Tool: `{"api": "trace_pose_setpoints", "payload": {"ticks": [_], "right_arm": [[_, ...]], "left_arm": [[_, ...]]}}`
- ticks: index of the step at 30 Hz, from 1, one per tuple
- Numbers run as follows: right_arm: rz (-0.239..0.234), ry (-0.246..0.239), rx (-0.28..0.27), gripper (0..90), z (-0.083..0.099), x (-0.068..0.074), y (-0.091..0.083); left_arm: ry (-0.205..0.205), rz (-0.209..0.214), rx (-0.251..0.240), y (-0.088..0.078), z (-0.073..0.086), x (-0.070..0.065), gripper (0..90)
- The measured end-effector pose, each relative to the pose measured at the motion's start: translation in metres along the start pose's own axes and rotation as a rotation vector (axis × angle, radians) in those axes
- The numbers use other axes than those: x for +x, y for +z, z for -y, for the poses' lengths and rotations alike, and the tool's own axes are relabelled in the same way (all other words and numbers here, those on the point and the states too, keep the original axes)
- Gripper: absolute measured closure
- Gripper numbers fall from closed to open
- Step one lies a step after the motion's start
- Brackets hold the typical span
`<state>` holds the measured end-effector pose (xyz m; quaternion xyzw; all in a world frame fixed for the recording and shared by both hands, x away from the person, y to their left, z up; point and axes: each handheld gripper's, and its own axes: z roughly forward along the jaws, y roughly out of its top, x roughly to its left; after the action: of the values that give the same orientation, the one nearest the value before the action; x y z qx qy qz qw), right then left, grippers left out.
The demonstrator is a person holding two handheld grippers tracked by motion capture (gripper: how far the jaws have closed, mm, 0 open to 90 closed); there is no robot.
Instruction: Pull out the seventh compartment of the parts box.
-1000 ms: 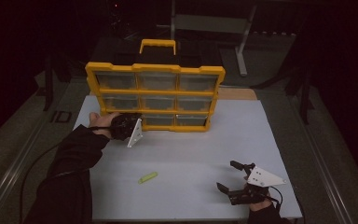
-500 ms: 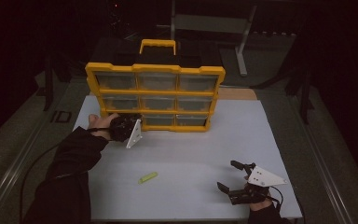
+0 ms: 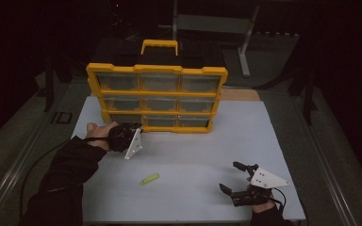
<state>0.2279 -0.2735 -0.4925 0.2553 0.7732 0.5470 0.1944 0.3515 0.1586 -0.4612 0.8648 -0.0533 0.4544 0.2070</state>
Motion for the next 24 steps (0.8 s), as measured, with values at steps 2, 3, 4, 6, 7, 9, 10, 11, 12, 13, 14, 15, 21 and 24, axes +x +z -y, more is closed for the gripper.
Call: {"api": "trace_pose_setpoints", "payload": {"ticks": [2,3,4,6,7,9,10,11,12,13,14,15,21,24], "right_arm": [[0.0,0.0,0.0,9.0,0.0,0.0,0.0],[0.001,-0.001,-0.001,9.0,0.0,0.0,0.0],[0.0,0.0,-0.002,9.0,0.0,0.0,0.0],[0.0,0.0,-0.001,9.0,0.0,0.0,0.0],[0.0,0.0,-0.001,9.0,0.0,0.0,0.0],[0.0,0.001,-0.002,9.0,0.0,0.0,0.0],[0.0,0.0,-0.003,9.0,0.0,0.0,0.0],[0.0,-0.001,-0.003,9.0,-0.001,0.0,0.0],[0.001,-0.002,-0.003,9.0,-0.001,0.0,0.0],[0.0,-0.002,-0.003,9.0,-0.001,0.0,0.0],[0.001,0.001,-0.003,9.0,-0.001,0.0,0.0],[0.001,0.0,-0.002,9.0,-0.001,0.0,0.0],[0.0,-0.005,-0.003,9.0,-0.001,0.0,0.0],[0.001,0.001,-0.004,9.1,-0.001,0.0,0.0]], "left_arm": [[0.0,0.007,-0.001,-0.003,-0.001,-0.001,74.7],[-0.001,0.009,-0.002,-0.005,-0.001,-0.002,74.6],[-0.002,0.012,-0.002,-0.006,-0.002,-0.003,74.6],[-0.001,0.016,-0.003,-0.009,-0.003,-0.005,74.6],[-0.001,0.016,-0.003,-0.009,-0.003,-0.005,74.6],[-0.005,0.022,-0.009,-0.012,-0.004,-0.007,74.6],[-0.006,0.022,-0.013,-0.014,-0.004,-0.007,74.6],[-0.001,0.024,-0.011,-0.015,-0.005,-0.008,74.6],[-0.004,0.024,-0.014,-0.016,-0.005,-0.009,74.6],[0.004,0.024,-0.01,-0.017,-0.006,-0.009,74.6],[-0.004,0.025,-0.015,-0.018,-0.006,-0.01,74.6],[-0.009,0.027,-0.016,-0.018,-0.007,-0.01,74.6],[-0.005,0.039,-0.015,-0.022,-0.007,-0.011,74.6],[-0.006,0.043,-0.018,-0.024,-0.007,-0.012,74.5]]}}
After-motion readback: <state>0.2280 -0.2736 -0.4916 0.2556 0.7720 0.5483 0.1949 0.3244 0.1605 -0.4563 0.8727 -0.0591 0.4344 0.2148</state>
